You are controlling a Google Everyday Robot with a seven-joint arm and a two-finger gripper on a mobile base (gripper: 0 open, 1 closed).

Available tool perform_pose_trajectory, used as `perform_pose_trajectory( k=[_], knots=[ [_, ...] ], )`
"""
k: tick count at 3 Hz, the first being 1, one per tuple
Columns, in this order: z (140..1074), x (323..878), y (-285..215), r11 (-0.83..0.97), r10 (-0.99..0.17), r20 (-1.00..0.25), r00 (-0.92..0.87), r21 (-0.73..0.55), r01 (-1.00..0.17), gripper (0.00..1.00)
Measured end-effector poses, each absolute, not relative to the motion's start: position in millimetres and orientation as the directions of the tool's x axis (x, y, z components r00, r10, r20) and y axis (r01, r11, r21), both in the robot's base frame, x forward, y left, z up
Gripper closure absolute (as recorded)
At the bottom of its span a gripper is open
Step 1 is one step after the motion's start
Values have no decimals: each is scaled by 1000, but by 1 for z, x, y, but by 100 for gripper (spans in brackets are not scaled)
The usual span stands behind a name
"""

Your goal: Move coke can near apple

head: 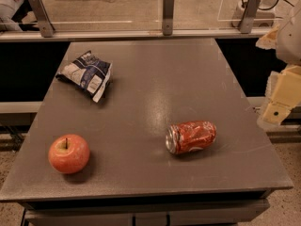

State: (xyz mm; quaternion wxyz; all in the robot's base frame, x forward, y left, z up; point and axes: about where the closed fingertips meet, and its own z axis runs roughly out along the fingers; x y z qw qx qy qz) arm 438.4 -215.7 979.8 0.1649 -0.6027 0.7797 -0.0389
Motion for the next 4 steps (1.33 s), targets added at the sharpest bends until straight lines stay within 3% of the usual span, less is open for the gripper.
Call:
perform_pose_trajectory(
  k=[1, 4],
  knots=[
    [980, 438, -216, 270, -953, -210, -219, -259, -927, 0],
    [873, 421, -120, -42, -953, -297, 66, -84, -996, 0]
  ],
)
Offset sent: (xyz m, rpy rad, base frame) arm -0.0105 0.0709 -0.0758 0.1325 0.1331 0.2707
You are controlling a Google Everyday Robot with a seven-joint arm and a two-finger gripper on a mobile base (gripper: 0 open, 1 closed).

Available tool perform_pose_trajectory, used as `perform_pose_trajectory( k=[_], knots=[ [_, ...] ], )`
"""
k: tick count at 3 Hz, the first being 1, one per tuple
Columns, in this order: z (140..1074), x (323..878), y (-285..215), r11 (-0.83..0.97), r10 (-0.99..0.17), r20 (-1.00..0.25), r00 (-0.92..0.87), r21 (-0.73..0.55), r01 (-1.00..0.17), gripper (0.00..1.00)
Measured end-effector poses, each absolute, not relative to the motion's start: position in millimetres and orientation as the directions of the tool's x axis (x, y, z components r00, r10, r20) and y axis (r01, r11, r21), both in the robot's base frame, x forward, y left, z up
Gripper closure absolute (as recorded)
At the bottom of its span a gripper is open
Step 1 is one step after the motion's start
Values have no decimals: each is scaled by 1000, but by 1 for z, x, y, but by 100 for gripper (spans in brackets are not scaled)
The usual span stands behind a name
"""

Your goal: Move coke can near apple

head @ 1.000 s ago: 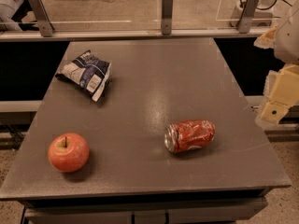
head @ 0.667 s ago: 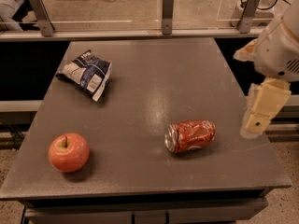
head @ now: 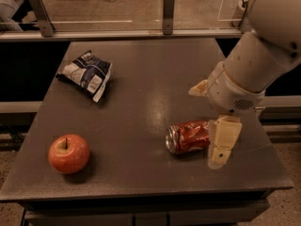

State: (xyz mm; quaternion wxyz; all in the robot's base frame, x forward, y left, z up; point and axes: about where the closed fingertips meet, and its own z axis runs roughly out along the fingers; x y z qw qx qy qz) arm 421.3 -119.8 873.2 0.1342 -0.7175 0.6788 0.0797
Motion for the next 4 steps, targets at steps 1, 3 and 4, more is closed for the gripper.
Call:
perform_pose_trajectory(
  k=[1, 3, 4],
  knots=[
    [841, 417, -107, -80, -960, -263, 92, -55, -995, 0],
    [840, 416, -106, -83, -960, -262, 94, -52, -995, 42],
    [839, 415, -106, -85, -960, -262, 96, -51, -995, 65]
  ],
)
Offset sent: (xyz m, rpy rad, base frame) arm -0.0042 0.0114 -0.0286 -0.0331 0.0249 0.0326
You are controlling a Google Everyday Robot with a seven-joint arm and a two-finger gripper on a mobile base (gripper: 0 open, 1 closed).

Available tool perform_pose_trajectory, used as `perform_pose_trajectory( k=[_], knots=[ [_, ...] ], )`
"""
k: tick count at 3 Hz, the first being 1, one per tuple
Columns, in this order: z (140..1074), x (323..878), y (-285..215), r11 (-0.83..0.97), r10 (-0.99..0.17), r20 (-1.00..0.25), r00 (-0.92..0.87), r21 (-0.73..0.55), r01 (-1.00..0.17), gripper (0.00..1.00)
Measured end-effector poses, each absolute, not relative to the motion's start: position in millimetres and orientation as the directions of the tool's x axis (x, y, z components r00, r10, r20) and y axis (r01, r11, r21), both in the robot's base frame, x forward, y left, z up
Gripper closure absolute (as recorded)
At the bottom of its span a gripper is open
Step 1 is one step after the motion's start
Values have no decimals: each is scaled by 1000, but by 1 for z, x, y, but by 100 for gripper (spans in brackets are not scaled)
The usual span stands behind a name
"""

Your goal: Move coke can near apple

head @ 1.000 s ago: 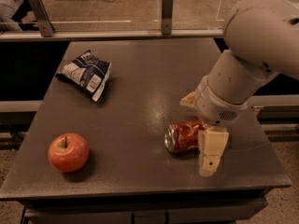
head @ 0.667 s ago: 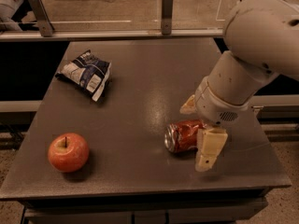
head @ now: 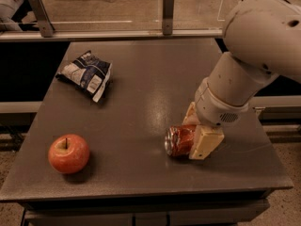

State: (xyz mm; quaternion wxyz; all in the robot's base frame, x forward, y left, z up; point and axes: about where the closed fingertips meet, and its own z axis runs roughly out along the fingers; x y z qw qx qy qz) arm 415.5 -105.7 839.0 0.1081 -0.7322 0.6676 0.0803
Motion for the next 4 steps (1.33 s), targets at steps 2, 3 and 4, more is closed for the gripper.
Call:
perform_pose_trajectory(
  k=[2, 3, 4],
  knots=[
    [884, 434, -77, -94, -939, -329, 103, -45, -995, 100],
    [908, 449, -44, -114, -927, -354, 123, -48, -992, 100],
    [914, 458, -5, -132, -910, -391, 137, -40, -990, 100]
  ],
)
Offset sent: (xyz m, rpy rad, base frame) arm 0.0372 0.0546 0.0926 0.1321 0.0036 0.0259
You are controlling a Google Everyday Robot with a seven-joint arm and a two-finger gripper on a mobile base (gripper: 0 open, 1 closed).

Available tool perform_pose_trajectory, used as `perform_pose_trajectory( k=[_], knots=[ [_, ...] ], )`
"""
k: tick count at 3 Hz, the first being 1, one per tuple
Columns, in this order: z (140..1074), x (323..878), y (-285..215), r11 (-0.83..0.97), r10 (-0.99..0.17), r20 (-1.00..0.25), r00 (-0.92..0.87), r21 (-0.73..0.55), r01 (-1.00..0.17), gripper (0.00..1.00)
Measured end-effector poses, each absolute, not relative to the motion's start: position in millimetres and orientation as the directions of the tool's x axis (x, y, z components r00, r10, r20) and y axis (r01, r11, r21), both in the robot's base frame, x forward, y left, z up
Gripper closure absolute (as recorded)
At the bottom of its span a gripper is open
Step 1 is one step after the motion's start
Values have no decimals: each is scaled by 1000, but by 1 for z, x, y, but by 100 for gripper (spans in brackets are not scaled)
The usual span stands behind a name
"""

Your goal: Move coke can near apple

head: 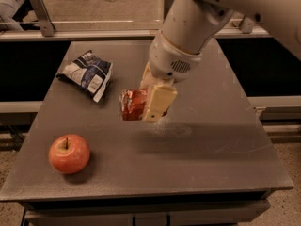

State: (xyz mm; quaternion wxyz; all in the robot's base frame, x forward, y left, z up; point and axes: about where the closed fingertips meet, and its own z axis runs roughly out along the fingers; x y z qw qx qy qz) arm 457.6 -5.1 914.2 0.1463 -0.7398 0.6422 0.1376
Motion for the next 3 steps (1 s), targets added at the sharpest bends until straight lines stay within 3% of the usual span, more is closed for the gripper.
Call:
perform_pose_trajectory(
  k=[2, 3],
  knots=[
    [925, 451, 45, -177, -879, -438, 189, -68, -982, 100],
    [925, 451, 46, -179, -878, -438, 191, -68, -981, 100]
  ],
)
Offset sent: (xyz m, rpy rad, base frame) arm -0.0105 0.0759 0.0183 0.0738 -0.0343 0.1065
